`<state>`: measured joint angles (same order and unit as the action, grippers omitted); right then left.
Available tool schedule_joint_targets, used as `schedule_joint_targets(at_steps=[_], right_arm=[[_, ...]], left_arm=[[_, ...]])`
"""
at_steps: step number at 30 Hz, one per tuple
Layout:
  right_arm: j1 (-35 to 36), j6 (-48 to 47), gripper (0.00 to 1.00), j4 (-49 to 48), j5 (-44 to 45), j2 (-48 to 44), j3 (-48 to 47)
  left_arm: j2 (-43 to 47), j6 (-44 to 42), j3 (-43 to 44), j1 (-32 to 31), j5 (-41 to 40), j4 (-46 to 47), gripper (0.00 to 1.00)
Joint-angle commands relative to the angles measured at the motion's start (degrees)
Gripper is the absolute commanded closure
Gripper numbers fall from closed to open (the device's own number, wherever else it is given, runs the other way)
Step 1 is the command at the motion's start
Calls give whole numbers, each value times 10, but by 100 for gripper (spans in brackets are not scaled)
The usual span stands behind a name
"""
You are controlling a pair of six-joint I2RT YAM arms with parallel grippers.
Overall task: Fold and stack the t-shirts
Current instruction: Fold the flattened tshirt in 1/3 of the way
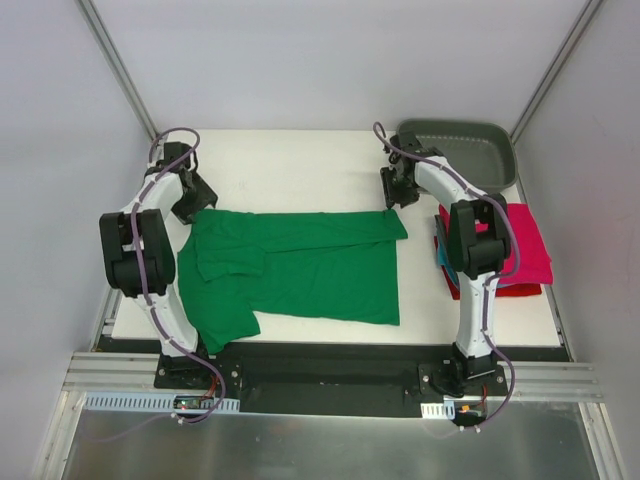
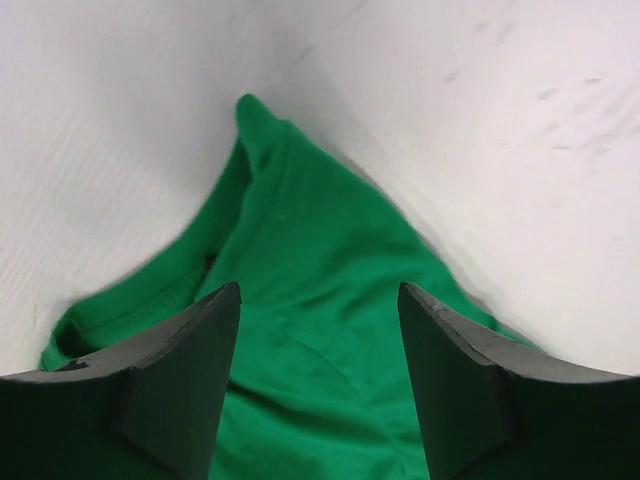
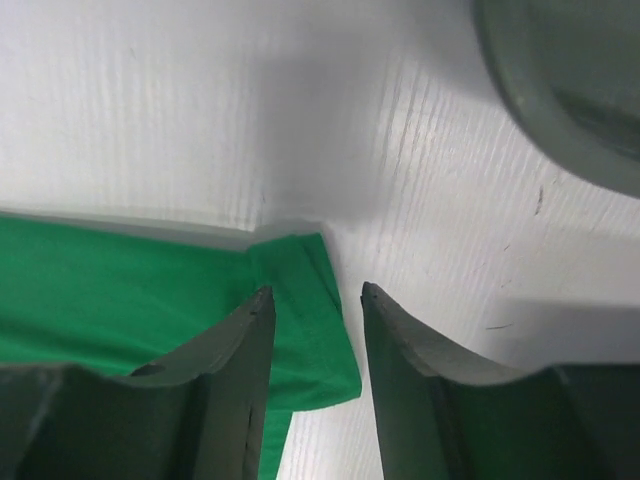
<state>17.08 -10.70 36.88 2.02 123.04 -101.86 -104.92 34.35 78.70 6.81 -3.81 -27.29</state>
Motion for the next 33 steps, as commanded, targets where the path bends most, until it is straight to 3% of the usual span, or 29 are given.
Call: schedule_joint_targets(at_steps=[1, 16, 20, 25, 33], right_arm=[[1, -24, 58, 80, 13, 16, -41], [0, -6, 64, 62, -51, 47, -40], [0, 0, 75, 54, -58, 55, -35], [-2, 18, 97, 45, -24, 40, -19], [-35, 76, 99, -9, 39, -48, 73]], left_arm=[[-31, -18, 27, 7, -29, -34, 40], [-50, -81, 45, 7, -31, -51, 40], [-41, -97, 36, 7, -30, -51, 40], [-49, -95, 36, 7, -22, -53, 52], [-41, -114, 4, 2, 20, -56, 57]])
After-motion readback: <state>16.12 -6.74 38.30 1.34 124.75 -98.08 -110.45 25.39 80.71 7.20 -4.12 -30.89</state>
